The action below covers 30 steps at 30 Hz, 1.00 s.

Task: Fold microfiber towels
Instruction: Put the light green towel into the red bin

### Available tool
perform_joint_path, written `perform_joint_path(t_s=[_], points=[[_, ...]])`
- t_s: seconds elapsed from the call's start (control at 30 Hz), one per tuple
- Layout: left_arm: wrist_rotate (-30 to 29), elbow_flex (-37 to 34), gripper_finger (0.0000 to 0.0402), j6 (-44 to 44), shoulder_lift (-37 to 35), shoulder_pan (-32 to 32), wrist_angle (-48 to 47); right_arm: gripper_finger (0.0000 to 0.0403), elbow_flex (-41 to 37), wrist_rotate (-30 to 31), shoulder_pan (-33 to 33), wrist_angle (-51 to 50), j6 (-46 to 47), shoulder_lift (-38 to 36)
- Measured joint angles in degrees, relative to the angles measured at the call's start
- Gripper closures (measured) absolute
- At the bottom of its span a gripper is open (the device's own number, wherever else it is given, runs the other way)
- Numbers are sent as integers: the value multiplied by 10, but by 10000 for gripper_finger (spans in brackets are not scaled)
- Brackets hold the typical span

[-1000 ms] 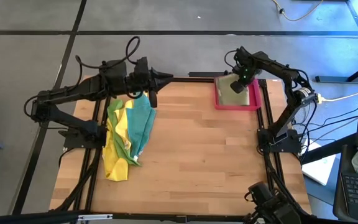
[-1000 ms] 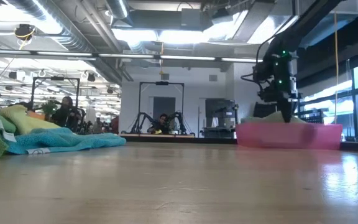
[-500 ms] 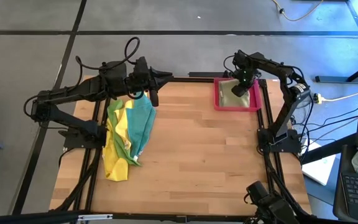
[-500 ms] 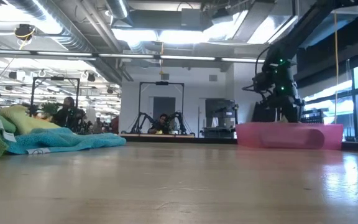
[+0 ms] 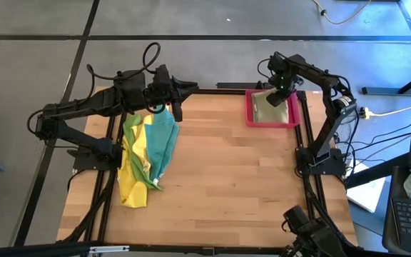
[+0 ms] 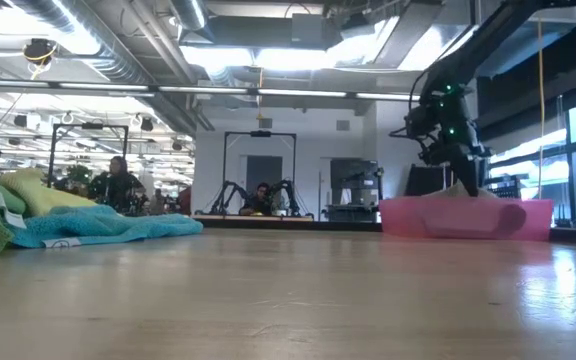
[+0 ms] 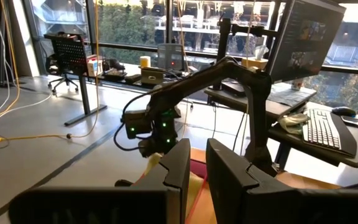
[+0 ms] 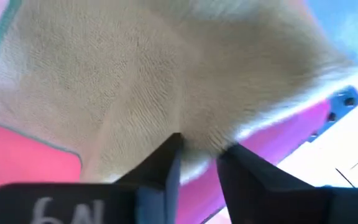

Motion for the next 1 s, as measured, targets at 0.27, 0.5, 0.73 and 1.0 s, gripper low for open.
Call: perform_joint_path(t_s=[0.27,0.5,0.73,1.0], points=[[0,0,357,10,0,0,0,210,42,-1,3,-30,14,0],[0,0,357,10,0,0,0,177,66,-134,7,-43,81,0],[0,0,357,1,0,-5,0,202,-16,-110,25,35,87,0],[-1,0,357,-14,0,-22,-16,233,-108,-81,29,140,88,0]])
